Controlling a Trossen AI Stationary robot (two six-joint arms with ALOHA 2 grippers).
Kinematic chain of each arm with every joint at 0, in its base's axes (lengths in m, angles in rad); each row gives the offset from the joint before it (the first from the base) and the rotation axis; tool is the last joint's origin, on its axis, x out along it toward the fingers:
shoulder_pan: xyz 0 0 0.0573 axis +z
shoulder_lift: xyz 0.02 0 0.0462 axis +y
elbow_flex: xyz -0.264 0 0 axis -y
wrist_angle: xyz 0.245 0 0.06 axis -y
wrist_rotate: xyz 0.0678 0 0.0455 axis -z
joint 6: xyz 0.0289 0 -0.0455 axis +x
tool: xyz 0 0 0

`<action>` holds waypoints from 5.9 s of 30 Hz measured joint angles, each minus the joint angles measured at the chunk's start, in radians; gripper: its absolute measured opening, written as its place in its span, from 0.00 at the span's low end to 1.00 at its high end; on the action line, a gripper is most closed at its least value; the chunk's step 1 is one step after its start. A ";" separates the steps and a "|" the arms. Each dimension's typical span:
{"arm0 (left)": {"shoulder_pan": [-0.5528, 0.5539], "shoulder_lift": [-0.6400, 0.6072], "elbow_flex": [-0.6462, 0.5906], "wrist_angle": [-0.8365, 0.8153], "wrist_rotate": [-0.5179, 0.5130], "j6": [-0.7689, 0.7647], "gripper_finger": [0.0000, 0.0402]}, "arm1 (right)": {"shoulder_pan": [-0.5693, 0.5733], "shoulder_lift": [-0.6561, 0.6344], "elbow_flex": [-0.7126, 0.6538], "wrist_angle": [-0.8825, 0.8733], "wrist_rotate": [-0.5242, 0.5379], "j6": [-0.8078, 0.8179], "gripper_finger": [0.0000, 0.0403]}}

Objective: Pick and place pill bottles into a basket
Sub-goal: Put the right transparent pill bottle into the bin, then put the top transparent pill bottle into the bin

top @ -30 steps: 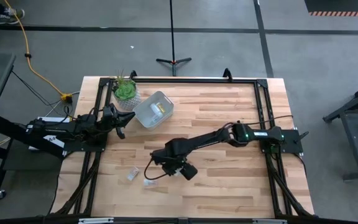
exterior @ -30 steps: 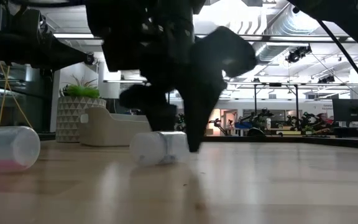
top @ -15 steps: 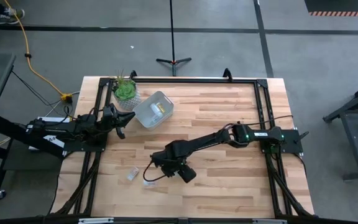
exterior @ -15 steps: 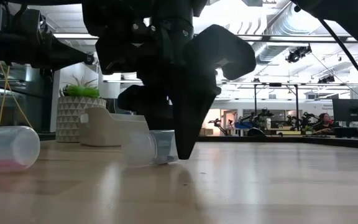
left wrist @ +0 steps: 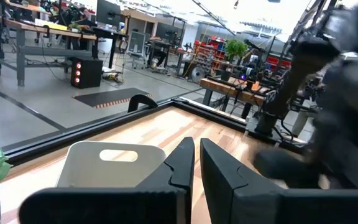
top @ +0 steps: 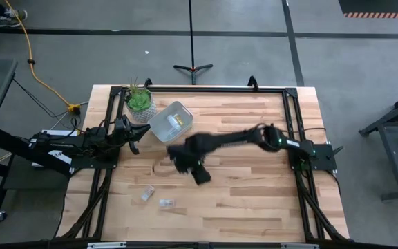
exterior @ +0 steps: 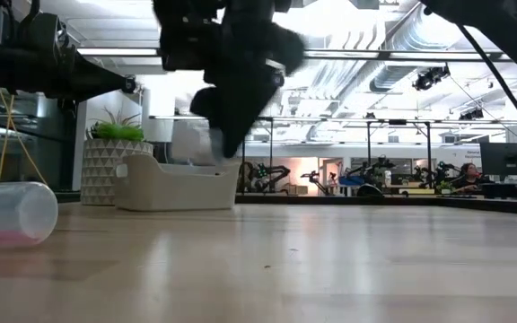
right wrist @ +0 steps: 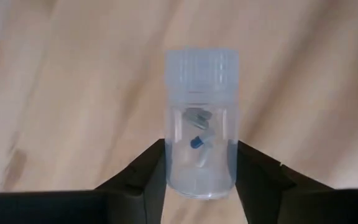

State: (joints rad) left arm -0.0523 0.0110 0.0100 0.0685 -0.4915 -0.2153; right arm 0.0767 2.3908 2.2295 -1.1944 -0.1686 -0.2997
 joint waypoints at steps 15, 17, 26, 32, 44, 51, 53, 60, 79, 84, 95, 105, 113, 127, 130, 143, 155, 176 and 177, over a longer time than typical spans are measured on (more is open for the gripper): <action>0.000 0.000 0.000 0.000 0.000 0.000 0.16 | -0.352 -0.057 0.001 0.331 0.060 0.531 0.37; 0.000 0.000 0.000 0.000 0.000 0.000 0.16 | -0.383 -0.056 0.001 0.319 0.071 0.593 0.36; 0.000 0.000 0.000 0.000 0.000 0.000 0.16 | -0.413 -0.056 0.000 0.289 0.046 0.639 0.39; 0.000 0.000 0.000 0.000 0.000 0.000 0.16 | -0.389 -0.038 0.000 0.269 0.074 0.636 0.36; 0.000 0.000 0.000 0.000 -0.014 0.000 0.16 | -0.382 -0.002 -0.002 0.226 0.130 0.637 0.42; 0.000 0.000 0.000 0.000 -0.017 0.000 0.16 | -0.382 -0.003 -0.002 0.222 0.133 0.639 0.43; 0.000 0.000 0.000 0.000 -0.017 0.000 0.16 | -0.382 -0.003 -0.002 0.219 0.132 0.640 0.44; 0.000 0.000 0.000 0.001 -0.017 0.000 0.16 | -0.394 -0.005 0.001 0.208 0.078 0.620 0.53; 0.000 0.000 0.000 0.000 -0.019 0.000 0.16 | -0.344 -0.691 -0.404 0.633 -0.157 0.259 0.24; 0.000 0.000 0.000 0.001 -0.017 -0.003 0.16 | -0.307 -1.050 -0.862 0.840 -0.044 0.388 0.13; 0.000 0.000 0.000 0.001 -0.016 0.000 0.16 | -0.096 -1.853 -1.562 1.173 0.334 0.502 0.02; 0.000 0.000 0.000 0.000 -0.034 0.001 0.16 | -0.004 -2.229 -1.894 1.242 0.379 0.453 0.01; 0.000 0.000 0.000 0.001 -0.062 0.001 0.16 | -0.004 -2.383 -2.145 1.390 0.338 0.422 0.01; 0.000 0.000 0.000 0.002 -0.182 -0.133 0.17 | -0.004 -2.373 -2.220 1.439 0.466 0.426 0.01; 0.000 0.000 0.000 0.001 -0.172 -0.153 0.22 | -0.004 -2.373 -2.220 1.438 0.503 0.431 0.01; 0.000 0.053 0.164 0.114 0.015 -0.357 0.60 | -0.004 -2.373 -2.221 1.347 0.627 0.615 0.01; -0.001 0.503 0.712 -0.215 0.512 -0.382 0.50 | -0.005 -2.371 -2.221 1.278 0.711 0.610 0.01; 0.000 1.082 1.125 -1.326 0.758 -0.937 0.45 | -0.005 -2.371 -2.221 1.272 0.711 0.586 0.00; -0.001 1.095 1.120 -1.303 0.778 -0.932 0.45 | -0.005 -2.371 -2.221 1.272 0.711 0.587 0.01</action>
State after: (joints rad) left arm -0.0535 1.1063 1.1299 -1.2341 0.2860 -1.1475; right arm 0.0719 0.0194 0.0086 0.0780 0.5424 0.2871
